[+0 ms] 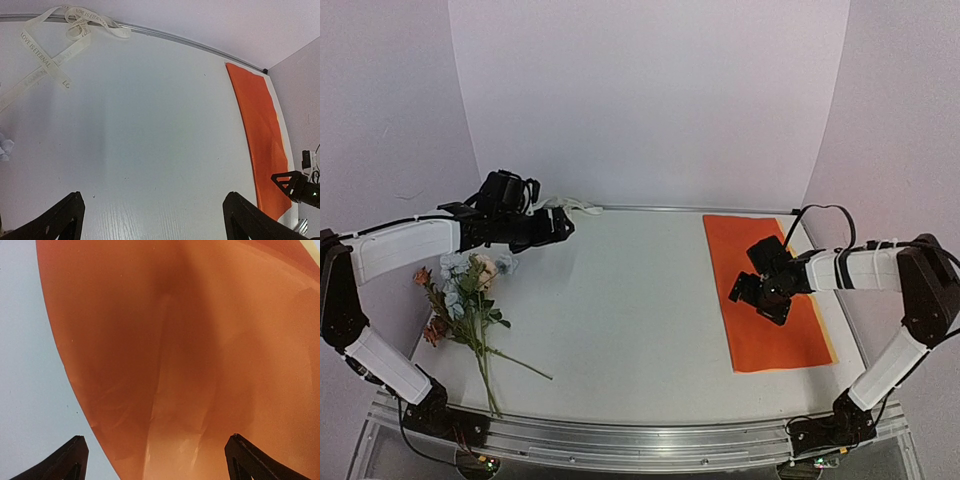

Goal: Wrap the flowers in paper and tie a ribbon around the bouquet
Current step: Move the folded wrapping paper to the corner of the board.

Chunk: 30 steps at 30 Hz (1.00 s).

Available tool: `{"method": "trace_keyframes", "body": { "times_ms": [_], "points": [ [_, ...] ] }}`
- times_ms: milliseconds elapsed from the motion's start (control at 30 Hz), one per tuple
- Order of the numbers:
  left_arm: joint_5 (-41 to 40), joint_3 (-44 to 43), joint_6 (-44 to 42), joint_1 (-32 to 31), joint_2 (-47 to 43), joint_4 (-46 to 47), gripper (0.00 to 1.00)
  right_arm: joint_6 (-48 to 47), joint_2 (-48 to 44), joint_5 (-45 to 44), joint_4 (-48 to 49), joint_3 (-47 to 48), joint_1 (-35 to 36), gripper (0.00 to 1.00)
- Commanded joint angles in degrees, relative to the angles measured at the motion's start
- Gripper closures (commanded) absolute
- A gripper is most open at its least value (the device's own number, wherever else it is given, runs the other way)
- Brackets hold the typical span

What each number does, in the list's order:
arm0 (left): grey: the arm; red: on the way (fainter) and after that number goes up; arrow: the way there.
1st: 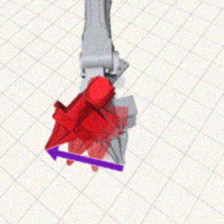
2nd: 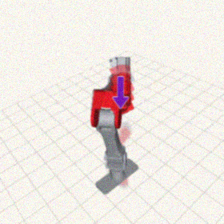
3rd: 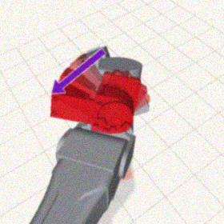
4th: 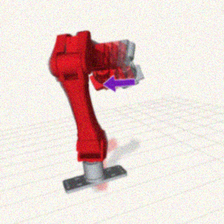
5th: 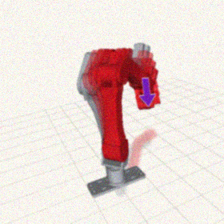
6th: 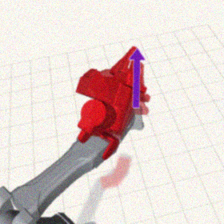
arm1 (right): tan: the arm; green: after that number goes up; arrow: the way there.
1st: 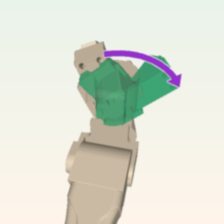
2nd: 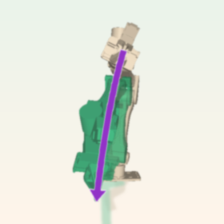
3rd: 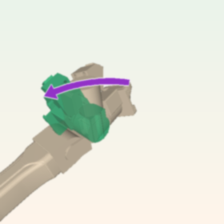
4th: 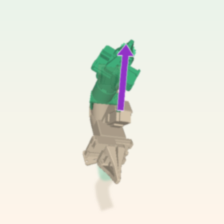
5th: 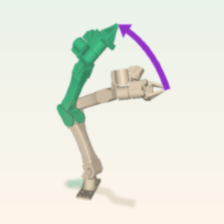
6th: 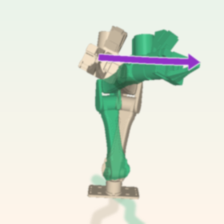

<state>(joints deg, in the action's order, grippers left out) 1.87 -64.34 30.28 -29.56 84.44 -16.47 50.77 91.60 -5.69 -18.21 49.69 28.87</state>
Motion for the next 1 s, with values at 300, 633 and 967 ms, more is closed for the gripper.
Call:
{"method": "trace_keyframes", "body": {
  "times_ms": [300,633,967],
  "points": [
    [0.3,1.9,0.4,1.1,-1.8,1.5,0.00,8.2,3.7,0.5,6.1,-2.4,8.2,0.02],
    [0.0,3.1,0.8,1.4,-2.8,1.3,0.00,13.4,9.0,5.2,7.7,3.6,18.7,0.02],
    [12.5,2.9,2.7,0.0,2.8,7.5,0.00,8.1,-4.1,3.9,-0.5,4.8,14.3,0.02]
  ]
}}
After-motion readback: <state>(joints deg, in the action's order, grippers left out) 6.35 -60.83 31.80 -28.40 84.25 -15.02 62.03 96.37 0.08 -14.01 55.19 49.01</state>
